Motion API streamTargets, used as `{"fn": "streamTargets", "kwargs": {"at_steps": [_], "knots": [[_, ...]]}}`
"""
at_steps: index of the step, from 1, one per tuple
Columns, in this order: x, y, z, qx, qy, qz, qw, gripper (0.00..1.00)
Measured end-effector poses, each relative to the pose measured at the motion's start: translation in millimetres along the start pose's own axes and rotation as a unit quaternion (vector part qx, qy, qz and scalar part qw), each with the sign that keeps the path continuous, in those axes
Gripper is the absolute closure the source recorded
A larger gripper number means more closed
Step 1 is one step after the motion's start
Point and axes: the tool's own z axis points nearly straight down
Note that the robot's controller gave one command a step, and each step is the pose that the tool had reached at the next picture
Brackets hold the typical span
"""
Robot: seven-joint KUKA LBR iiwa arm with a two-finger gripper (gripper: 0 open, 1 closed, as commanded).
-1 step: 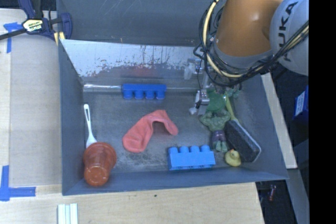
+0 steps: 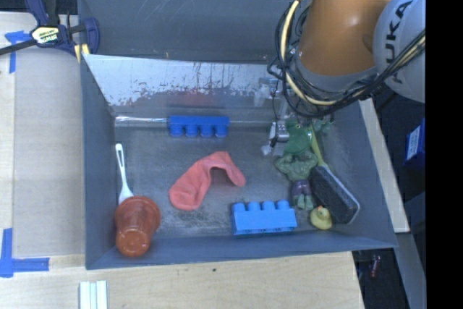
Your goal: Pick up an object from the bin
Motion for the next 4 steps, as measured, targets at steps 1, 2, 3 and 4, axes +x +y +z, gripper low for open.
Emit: {"fn": "streamTargets", "kwargs": {"at_steps": [1, 2, 3, 4], "knots": [[16.8, 32, 61, 0.0, -0.0023, -0.009, 1.0, 0.0], [27.7, 70, 68, 0.001, -0.0004, -0.013, 0.9999, 0.0], [71.0, 75, 108, -0.001, -0.0055, 0.03, 0.9995, 0.0], [35.6, 66, 140, -0.004, -0.0141, 0.15, 0.9885, 1.0]]}}
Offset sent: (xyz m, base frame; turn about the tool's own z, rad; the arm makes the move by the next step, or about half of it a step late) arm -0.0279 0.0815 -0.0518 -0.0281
